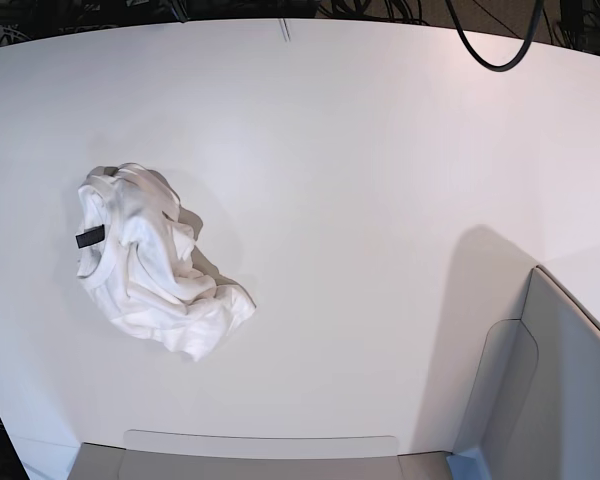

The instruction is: Layout the t-shirt on the table in an organized manner, then fold the t-shirt properly

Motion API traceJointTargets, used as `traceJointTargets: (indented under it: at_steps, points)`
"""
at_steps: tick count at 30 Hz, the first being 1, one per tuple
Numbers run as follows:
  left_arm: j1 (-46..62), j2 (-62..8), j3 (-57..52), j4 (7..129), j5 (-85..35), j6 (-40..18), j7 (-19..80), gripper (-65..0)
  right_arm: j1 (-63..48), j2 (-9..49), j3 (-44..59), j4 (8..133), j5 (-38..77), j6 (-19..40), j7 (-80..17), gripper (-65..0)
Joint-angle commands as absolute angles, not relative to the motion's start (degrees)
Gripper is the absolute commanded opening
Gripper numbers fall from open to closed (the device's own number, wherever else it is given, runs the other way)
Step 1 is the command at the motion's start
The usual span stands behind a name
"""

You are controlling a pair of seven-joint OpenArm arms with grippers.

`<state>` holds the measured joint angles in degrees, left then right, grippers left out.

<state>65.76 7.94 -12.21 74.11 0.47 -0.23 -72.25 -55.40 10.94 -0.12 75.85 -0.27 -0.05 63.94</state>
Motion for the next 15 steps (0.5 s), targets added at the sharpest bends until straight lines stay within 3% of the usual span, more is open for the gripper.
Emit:
traceJointTargets:
  at_steps: [1,6,15]
  points:
    - [67.5,8.3,-12.1,74.6,0.3,0.4,-76.4,-65.0,-56.7,11.2,0.0,77.4,-0.5,0.0,65.9,-65.0]
    - [67.6,8.3,-10.1,78.3,0.4,0.4,-74.7,-65.0,-56.7,11.1,0.0,80.7,-0.5,0.0,65.8,-65.0]
    - [68.7,8.3,-6.6,96.3,0.4,0.5,-63.3,-63.1,-56.7,10.3,-0.3,87.2,-0.5,0.0,65.7,-65.0]
